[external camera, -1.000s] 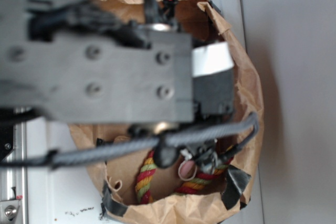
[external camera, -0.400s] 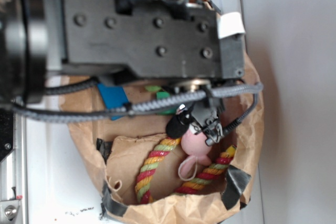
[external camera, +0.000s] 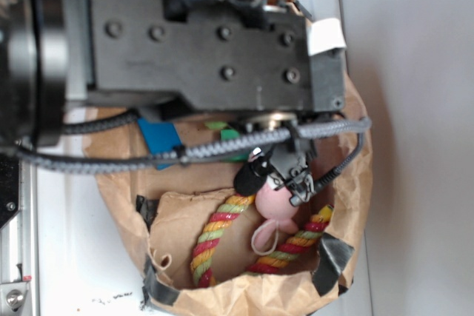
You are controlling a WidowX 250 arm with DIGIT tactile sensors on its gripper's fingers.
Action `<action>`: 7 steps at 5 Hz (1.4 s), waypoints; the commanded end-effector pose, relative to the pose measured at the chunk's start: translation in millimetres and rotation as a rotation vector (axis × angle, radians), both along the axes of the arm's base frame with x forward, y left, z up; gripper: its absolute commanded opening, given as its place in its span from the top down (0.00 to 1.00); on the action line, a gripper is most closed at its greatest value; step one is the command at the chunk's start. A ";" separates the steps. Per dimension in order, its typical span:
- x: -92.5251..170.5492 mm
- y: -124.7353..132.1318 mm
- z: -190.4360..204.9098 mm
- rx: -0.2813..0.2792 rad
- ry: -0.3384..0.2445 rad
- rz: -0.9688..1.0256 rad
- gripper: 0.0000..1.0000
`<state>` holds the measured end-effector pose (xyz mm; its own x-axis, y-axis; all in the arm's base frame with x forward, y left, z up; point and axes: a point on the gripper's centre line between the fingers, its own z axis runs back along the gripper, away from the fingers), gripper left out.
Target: Grab the green animal.
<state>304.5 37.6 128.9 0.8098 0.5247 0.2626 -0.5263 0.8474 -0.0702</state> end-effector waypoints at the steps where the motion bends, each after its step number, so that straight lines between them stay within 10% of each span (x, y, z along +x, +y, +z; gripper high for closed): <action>1: 1.5 12.3 16.7 0.007 -0.047 0.018 0.00; 7: 13.6 37.7 -44.2 -0.016 -0.074 0.220 0.00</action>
<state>313.0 64.5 66.6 0.6802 0.6843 0.2627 -0.6868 0.7203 -0.0978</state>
